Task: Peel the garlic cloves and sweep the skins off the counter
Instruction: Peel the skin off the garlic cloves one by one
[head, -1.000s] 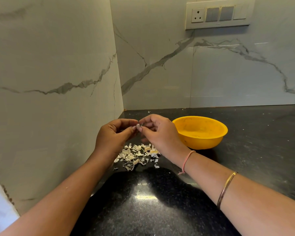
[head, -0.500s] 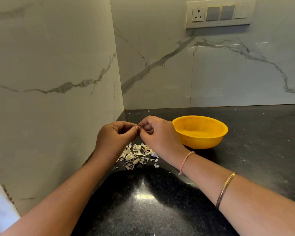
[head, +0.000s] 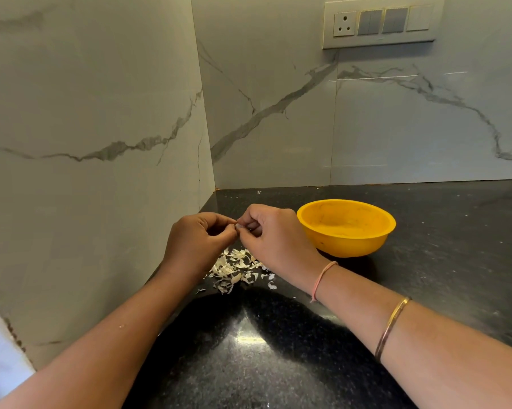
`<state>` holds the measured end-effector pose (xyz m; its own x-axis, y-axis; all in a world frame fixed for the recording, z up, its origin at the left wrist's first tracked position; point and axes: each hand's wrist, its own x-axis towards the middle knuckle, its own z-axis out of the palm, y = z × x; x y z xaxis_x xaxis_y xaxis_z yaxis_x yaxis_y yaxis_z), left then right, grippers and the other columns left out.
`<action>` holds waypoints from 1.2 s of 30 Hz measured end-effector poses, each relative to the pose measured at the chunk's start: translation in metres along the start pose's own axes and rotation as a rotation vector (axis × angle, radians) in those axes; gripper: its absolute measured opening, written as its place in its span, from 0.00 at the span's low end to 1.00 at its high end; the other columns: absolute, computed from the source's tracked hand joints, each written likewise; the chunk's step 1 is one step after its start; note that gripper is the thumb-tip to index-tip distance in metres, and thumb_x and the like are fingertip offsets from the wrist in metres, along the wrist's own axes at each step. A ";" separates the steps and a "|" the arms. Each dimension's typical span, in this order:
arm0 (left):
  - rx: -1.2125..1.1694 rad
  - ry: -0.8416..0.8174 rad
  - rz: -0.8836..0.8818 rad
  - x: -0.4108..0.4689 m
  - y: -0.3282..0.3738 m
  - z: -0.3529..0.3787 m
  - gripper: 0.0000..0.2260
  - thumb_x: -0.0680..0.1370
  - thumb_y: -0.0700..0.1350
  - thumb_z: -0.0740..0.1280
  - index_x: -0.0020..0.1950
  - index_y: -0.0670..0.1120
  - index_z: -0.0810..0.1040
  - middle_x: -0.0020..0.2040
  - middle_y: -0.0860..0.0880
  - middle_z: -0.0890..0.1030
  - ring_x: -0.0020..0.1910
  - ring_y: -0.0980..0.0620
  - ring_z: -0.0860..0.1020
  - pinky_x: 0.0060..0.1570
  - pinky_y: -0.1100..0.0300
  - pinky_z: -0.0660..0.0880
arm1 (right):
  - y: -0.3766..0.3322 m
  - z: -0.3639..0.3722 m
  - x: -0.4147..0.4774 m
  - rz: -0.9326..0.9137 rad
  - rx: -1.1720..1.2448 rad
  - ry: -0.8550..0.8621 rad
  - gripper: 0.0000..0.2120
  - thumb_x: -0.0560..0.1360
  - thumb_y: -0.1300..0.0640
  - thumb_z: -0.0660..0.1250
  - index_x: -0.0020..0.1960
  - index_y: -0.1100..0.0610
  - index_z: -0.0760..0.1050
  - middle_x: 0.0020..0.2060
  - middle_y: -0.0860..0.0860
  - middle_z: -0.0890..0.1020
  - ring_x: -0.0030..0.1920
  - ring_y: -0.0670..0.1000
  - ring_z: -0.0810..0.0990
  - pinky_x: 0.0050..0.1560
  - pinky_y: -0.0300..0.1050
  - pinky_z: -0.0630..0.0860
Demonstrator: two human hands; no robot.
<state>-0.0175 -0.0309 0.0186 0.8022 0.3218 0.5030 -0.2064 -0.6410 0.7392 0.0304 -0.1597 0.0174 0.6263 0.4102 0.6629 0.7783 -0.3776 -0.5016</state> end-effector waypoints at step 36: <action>0.215 -0.077 0.183 -0.002 0.001 0.001 0.07 0.77 0.45 0.65 0.41 0.46 0.80 0.32 0.53 0.78 0.32 0.52 0.77 0.35 0.57 0.72 | -0.003 -0.002 0.002 -0.088 -0.084 0.004 0.08 0.76 0.63 0.63 0.50 0.61 0.80 0.44 0.56 0.82 0.45 0.52 0.78 0.44 0.45 0.76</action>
<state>-0.0185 -0.0326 0.0179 0.8046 0.1385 0.5774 -0.2346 -0.8192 0.5234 0.0290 -0.1594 0.0211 0.5552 0.4419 0.7047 0.8239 -0.4082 -0.3932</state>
